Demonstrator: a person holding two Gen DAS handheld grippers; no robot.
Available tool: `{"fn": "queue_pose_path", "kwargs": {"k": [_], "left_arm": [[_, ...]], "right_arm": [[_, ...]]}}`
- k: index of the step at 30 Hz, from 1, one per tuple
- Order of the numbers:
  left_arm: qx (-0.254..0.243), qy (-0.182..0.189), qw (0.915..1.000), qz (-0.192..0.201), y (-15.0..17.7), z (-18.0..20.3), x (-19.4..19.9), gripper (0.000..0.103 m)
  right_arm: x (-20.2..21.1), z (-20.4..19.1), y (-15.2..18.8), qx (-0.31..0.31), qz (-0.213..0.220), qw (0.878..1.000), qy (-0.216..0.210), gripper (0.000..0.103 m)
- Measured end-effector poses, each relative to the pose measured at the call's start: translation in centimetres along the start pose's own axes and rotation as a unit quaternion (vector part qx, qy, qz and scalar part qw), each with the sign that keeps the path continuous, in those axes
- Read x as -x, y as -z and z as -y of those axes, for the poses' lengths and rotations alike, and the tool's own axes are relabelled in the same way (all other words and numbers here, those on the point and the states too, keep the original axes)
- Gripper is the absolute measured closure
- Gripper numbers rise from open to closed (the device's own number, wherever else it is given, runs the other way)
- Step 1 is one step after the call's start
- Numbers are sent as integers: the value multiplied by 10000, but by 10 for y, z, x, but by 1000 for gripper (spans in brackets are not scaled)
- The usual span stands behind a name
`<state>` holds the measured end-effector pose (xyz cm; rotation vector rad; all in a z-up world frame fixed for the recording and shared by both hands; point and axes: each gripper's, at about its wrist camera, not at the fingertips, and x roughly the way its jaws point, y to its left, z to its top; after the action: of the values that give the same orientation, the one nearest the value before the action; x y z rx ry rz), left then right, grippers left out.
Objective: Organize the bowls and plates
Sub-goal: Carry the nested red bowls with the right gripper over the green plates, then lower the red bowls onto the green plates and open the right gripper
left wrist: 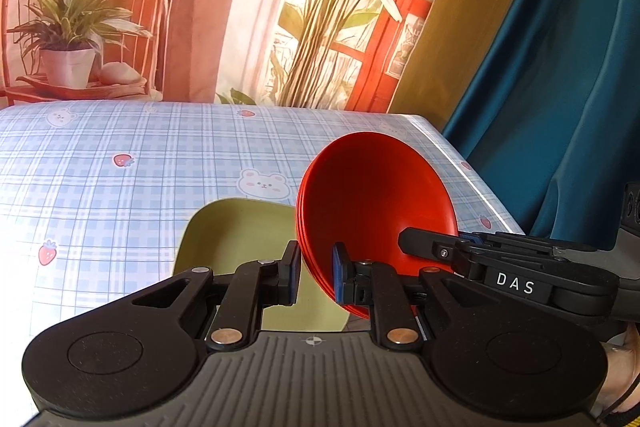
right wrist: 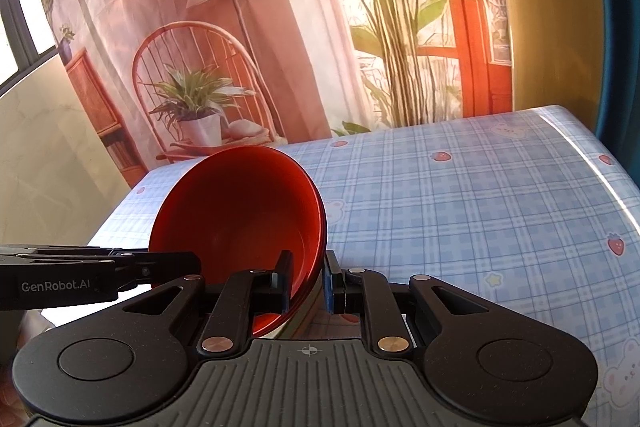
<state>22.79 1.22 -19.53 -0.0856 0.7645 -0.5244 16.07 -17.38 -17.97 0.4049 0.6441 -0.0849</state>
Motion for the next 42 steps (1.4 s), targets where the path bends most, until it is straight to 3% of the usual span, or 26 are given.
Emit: {"fn": "queue_pose_path", "kwargs": {"k": [16,32,42], "left_arm": [[466,-233,9985,-190,11,-37,-5,86],[751,-334,9958,-401,19,-62,-21,86],[830,-407,9948,-433,17,-62,-27,85]], "right_arm": [[-42,-32,6,223,-445,9987,-110,88],[-74,-39,16,136,-921,9956,-111,87],[-77,-38,15,135,-934,9955,-97,82]]}}
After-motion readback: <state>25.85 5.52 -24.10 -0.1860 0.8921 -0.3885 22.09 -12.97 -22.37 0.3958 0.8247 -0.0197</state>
